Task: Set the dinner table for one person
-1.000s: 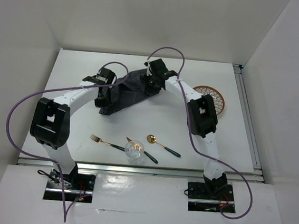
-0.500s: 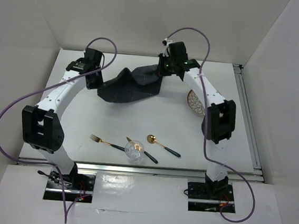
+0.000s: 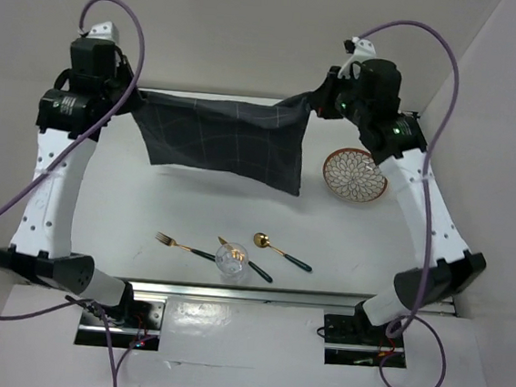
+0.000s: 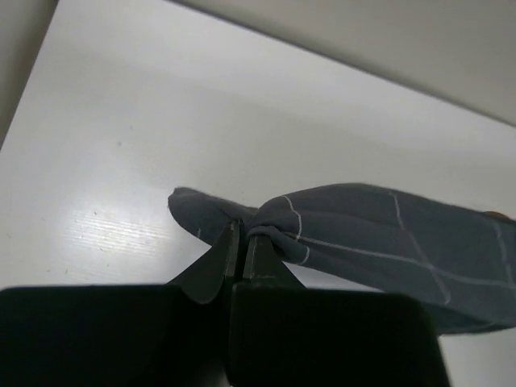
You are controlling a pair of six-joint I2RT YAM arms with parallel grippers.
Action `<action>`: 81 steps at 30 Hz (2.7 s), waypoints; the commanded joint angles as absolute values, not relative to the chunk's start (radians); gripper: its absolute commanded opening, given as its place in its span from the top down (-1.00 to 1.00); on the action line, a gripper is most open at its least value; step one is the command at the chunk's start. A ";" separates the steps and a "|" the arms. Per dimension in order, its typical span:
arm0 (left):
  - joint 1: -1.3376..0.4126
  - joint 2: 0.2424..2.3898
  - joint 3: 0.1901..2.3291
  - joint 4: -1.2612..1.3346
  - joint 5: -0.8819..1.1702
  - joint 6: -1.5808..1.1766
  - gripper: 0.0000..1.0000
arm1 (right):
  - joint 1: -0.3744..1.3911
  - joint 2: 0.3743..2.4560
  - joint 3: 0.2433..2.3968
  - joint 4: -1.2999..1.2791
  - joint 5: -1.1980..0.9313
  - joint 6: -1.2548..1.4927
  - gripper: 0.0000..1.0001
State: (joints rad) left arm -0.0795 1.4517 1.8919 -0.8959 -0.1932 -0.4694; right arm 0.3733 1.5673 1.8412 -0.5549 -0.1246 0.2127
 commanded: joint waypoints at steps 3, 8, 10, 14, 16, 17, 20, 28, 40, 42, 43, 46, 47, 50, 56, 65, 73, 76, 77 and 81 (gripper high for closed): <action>-0.078 1.341 2.019 -1.002 -0.183 -0.468 1.00 | 0.373 1.365 1.775 -0.655 -0.084 0.216 1.00; -0.078 1.296 2.080 -1.052 -0.173 -0.454 1.00 | 0.373 1.234 1.756 -0.747 -0.055 0.247 1.00; -0.078 1.296 2.094 -1.061 -0.173 -0.445 1.00 | 0.373 1.223 1.746 -0.772 -0.055 0.258 1.00; -0.078 1.348 2.013 -1.005 -0.173 -0.436 1.00 | 0.373 1.239 1.694 -0.772 -0.022 0.258 1.00; -0.078 1.418 1.965 -0.919 -0.161 -0.436 1.00 | 0.373 1.293 1.645 -0.717 -0.002 0.258 1.00; -0.078 1.455 1.965 -0.919 -0.161 -0.436 1.00 | 0.373 1.317 1.644 -0.694 -0.002 0.258 1.00; -0.078 1.641 1.983 -0.876 -0.141 -0.436 1.00 | 0.321 1.461 1.624 -0.605 -0.038 0.249 1.00; -0.069 2.249 2.489 -0.997 -0.157 -0.465 -1.00 | 0.167 2.026 1.943 -0.540 -0.264 0.319 -0.75; -0.060 2.131 2.050 -0.810 -0.136 -0.463 0.19 | 0.195 2.027 1.718 -0.457 -0.252 0.362 -0.09; -0.060 2.143 1.988 -0.821 -0.146 -0.472 0.29 | 0.216 2.014 1.659 -0.457 -0.252 0.353 0.42; -0.060 2.143 1.958 -0.801 -0.146 -0.483 0.37 | 0.239 2.005 1.638 -0.457 -0.241 0.353 0.53; -0.060 2.134 1.841 -0.770 -0.137 -0.514 0.40 | 0.294 1.993 1.546 -0.446 -0.250 0.374 0.59; -0.060 2.134 1.812 -0.758 -0.137 -0.526 0.40 | 0.307 1.993 1.527 -0.437 -0.250 0.374 0.59; -0.060 2.115 1.706 -0.735 -0.069 -0.564 0.42 | 0.340 1.993 1.459 -0.424 -0.230 0.409 0.62; -0.060 2.094 1.533 -0.690 0.000 -0.597 0.64 | 0.350 1.991 1.348 -0.393 -0.167 0.439 0.69; -0.069 1.974 1.312 -0.653 -0.008 -0.624 0.66 | 0.350 1.933 1.232 -0.405 -0.088 0.448 0.71; -0.078 1.928 1.284 -0.679 -0.057 -0.615 0.55 | 0.359 1.835 1.167 -0.416 -0.074 0.448 0.71; -0.087 1.887 1.328 -0.719 -0.077 -0.640 0.44 | 0.373 1.778 1.206 -0.445 -0.049 0.439 0.89; -0.087 1.872 1.347 -0.729 -0.077 -0.640 0.34 | 0.373 1.763 1.230 -0.460 -0.035 0.428 0.89; -0.087 1.803 1.452 -0.801 -0.106 -0.611 -0.20 | 0.373 1.637 1.276 -0.495 0.021 0.428 0.56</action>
State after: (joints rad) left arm -0.0875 1.8973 1.3521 -0.7277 -0.0563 -0.6239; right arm 0.3626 1.7817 1.2018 -0.4675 -0.0467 0.4431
